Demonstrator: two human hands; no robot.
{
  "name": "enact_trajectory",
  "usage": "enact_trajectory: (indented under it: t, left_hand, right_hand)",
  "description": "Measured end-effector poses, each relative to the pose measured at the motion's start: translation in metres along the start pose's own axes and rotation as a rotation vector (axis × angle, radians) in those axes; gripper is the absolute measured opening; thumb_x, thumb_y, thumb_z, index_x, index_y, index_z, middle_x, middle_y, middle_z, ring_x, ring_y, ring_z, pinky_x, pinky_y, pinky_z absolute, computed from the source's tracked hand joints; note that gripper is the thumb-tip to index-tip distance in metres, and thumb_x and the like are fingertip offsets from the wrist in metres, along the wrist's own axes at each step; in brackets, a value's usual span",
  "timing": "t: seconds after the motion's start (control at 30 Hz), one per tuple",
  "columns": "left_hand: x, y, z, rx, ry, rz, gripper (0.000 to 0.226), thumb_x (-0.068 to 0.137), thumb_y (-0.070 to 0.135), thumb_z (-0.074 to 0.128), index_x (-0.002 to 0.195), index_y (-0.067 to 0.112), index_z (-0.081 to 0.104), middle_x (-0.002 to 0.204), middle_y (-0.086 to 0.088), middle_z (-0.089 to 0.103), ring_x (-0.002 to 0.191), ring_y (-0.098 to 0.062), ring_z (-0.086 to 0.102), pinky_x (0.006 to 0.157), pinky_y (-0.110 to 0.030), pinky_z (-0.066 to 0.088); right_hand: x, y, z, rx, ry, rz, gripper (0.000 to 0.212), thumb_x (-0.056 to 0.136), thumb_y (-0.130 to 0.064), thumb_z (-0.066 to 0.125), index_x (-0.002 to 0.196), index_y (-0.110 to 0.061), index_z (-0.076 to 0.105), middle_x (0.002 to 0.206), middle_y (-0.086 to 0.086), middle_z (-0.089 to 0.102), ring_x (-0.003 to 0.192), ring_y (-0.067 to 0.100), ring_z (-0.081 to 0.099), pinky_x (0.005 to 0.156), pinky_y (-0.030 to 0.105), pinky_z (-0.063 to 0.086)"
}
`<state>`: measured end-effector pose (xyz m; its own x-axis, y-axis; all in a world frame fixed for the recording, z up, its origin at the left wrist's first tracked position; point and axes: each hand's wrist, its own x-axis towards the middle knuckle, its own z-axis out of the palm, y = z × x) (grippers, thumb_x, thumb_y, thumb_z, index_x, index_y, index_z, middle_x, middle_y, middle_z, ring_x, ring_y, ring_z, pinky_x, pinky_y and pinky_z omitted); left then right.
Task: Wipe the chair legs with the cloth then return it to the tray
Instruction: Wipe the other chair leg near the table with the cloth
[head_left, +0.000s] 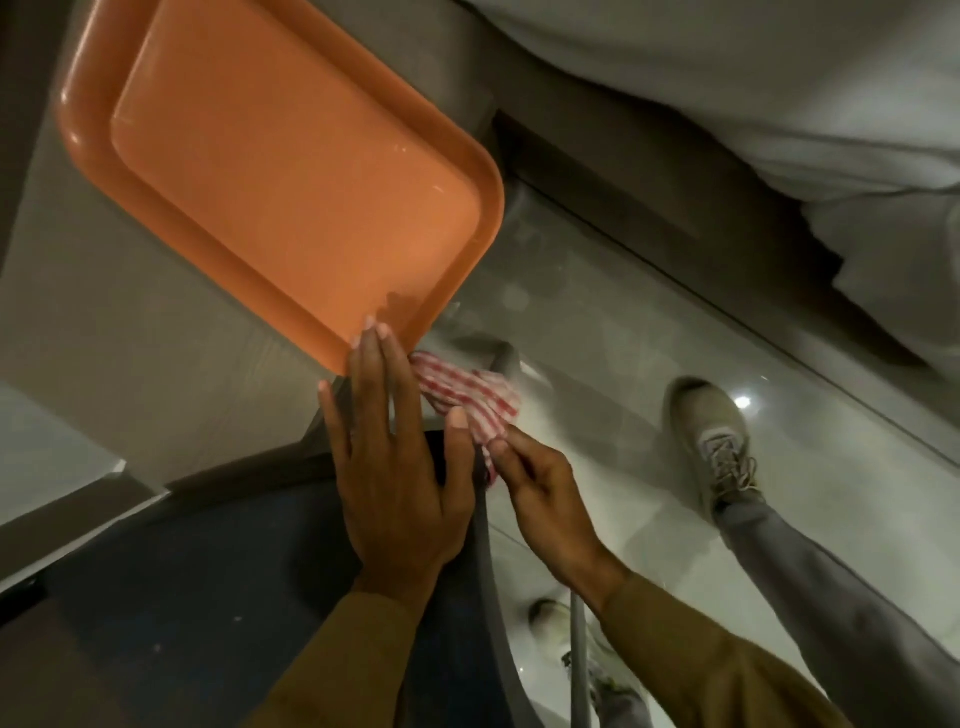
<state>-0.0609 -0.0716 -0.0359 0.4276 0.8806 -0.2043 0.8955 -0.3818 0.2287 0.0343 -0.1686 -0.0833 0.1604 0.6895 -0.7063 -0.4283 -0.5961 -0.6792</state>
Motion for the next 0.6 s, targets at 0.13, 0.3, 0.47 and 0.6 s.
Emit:
enact_trajectory:
  t: [0.13,0.3,0.47,0.6]
  left_hand:
    - [0.000,0.001,0.002,-0.021,0.030,0.008,0.075,0.114,0.050,0.019,0.174,0.005,0.012,0.185,-0.010,0.012,0.173,-0.022,0.007,0.141,-0.058,0.004]
    - [0.001,0.002,0.004,-0.067,0.047,-0.010,0.076,0.113,0.051,0.017,0.174,0.007,0.009,0.185,-0.008,0.009,0.173,-0.021,0.011,0.140,-0.060,0.003]
    - [0.000,0.002,0.002,-0.067,0.052,-0.022,0.077,0.113,0.053,0.016,0.174,0.006,0.011,0.185,-0.009,0.010,0.173,-0.020,0.010,0.140,-0.060,0.003]
    - [0.001,0.005,0.001,-0.042,0.037,-0.027,0.077,0.113,0.053,0.017,0.174,0.006,0.011,0.185,-0.009,0.011,0.173,-0.020,0.008,0.140,-0.060,0.005]
  right_hand:
    - [0.060,0.025,-0.012,-0.090,0.053,0.059,0.036,0.113,-0.019,0.046,0.142,-0.008,0.066,0.143,0.009,0.070,0.137,0.022,0.064,0.119,0.037,0.050]
    - [0.121,0.037,-0.020,-0.058,0.091,0.249,0.042,0.114,-0.034,0.041,0.142,-0.014,0.065,0.145,0.016,0.066,0.137,0.035,0.059,0.122,0.047,0.045]
    - [0.039,0.011,-0.013,-0.037,0.007,0.070,0.035,0.114,-0.028,0.045,0.134,-0.015,0.071,0.136,0.004,0.074,0.132,0.020,0.066,0.120,0.035,0.049]
    - [-0.012,0.004,-0.006,-0.055,-0.044,-0.014,0.030,0.112,-0.032,0.050,0.129,-0.024,0.072,0.128,-0.015,0.076,0.124,0.003,0.069,0.105,0.024,0.055]
